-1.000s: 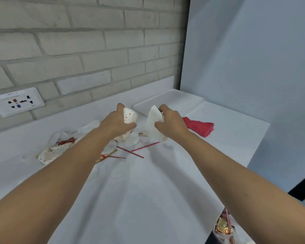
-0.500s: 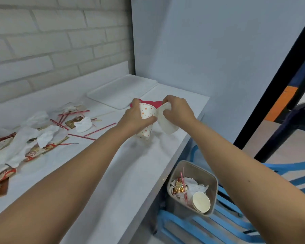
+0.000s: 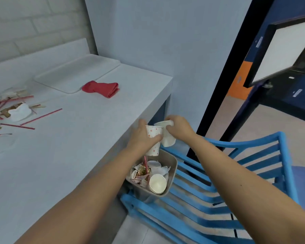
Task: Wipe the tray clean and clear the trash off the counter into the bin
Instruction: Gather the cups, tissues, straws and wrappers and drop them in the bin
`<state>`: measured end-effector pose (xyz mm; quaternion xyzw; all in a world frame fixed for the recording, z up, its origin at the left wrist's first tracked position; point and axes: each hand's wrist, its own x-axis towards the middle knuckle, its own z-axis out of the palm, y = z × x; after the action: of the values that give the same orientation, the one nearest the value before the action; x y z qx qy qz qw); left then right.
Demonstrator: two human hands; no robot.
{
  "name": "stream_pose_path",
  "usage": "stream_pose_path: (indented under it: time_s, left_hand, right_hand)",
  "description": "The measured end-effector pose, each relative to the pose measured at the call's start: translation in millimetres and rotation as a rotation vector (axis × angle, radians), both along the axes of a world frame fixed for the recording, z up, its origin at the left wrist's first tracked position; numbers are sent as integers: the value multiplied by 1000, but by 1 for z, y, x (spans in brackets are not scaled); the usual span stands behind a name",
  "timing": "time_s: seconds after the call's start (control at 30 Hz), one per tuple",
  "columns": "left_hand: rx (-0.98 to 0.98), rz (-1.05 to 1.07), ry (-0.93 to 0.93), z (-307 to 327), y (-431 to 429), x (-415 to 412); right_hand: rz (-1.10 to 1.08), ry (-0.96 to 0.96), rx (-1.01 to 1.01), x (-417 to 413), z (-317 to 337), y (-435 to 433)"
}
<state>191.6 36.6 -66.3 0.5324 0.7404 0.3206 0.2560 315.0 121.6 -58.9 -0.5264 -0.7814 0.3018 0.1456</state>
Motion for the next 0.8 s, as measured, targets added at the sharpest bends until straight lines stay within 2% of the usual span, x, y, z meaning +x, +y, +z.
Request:
stream_pose_path:
  time_s: [0.17,0.27,0.43,0.53,0.7,0.8]
  left_hand:
    - [-20,64,-76,-42,-17,13]
    - [-49,85,-105,-64,-25,15]
    - [-92,68,-67,-88,-32,20]
    - [-89,34,-107,-93,-31,28]
    - [-164,-116,-152,-99,-35,28]
    - [-176,-98,-167,-101,-41,19]
  right_hand:
    - [61,14,-109,12,-64,-5]
    - [133,-43,-180,19,-91,-10]
    - [141,109,-324,20,-99,-9]
    - [228,19,-366,20,-99,-5]
    - [227,-115,-286,20,-115,-5]
    - [238,-193,-242,22,-131,-14]
